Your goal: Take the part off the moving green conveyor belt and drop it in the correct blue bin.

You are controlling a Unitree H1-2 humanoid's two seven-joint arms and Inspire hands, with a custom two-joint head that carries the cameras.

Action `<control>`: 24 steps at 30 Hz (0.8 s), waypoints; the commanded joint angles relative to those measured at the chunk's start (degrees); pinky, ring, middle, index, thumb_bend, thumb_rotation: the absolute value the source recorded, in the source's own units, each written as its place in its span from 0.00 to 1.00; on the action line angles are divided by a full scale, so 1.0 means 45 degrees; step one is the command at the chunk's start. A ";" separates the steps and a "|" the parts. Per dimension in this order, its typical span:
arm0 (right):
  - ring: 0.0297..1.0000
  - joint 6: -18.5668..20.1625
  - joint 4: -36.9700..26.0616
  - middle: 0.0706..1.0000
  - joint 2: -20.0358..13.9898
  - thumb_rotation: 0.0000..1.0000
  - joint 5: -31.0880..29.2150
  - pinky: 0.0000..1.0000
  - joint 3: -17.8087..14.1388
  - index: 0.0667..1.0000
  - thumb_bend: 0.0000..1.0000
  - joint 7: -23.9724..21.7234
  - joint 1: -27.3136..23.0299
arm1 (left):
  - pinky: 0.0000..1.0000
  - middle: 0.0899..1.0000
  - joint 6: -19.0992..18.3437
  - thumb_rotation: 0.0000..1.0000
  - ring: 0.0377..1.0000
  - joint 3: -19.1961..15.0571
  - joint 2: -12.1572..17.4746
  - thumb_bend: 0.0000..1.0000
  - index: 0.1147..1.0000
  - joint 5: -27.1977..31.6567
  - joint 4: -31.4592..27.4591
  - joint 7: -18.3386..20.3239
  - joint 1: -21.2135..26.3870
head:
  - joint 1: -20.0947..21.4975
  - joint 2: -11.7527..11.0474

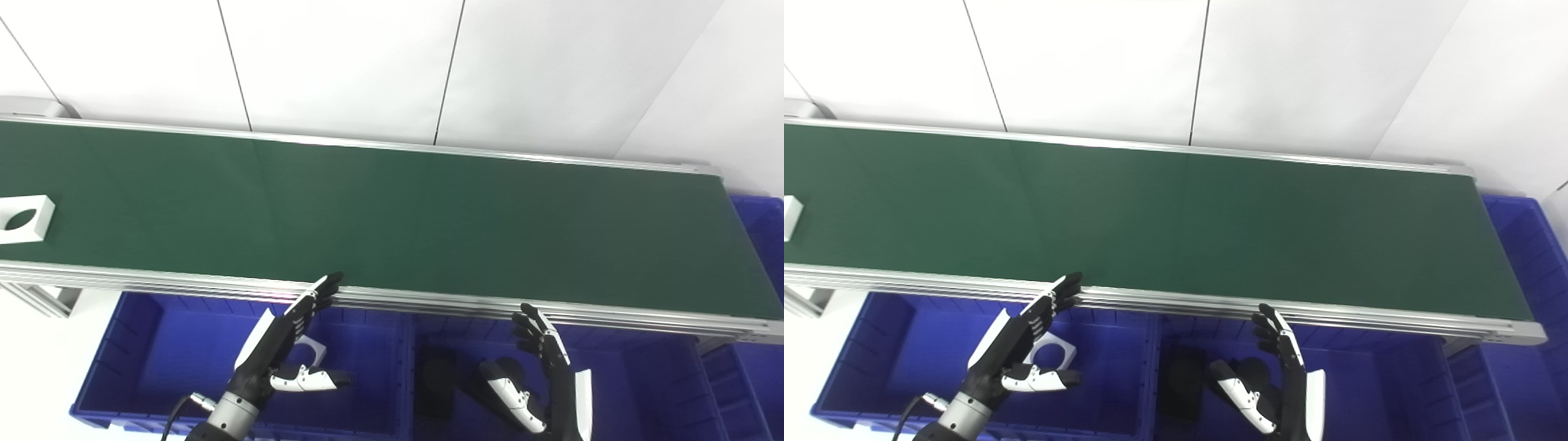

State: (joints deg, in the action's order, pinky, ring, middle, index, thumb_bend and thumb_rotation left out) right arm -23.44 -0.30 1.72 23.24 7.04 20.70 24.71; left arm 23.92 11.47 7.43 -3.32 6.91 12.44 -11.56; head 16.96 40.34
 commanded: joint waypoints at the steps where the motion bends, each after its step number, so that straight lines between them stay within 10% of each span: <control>1: 0.74 -0.0574 -0.0332 0.78 0.0107 0.63 -0.0050 0.71 0.0037 0.83 0.79 -0.0052 -0.0018 | 0.93 0.94 0.0420 0.36 0.95 -0.0021 0.0018 0.84 0.88 -0.0290 -0.0349 -0.0167 0.0028 | -0.0019 0.0019; 24: 0.78 -0.0687 -0.0335 0.81 -0.0235 0.59 -0.0572 0.73 0.0335 0.85 0.79 -0.0712 -0.0175 | 0.88 0.92 0.0488 0.31 0.92 0.0086 0.0331 0.88 0.85 -0.2340 -0.0962 -0.0731 -0.0137 | -0.0359 0.0101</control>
State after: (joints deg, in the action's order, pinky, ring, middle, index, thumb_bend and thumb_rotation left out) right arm -23.45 -0.28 0.91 20.93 8.25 17.93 24.09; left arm 24.01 11.53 8.96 -13.31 4.55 9.99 -12.36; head 15.64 40.87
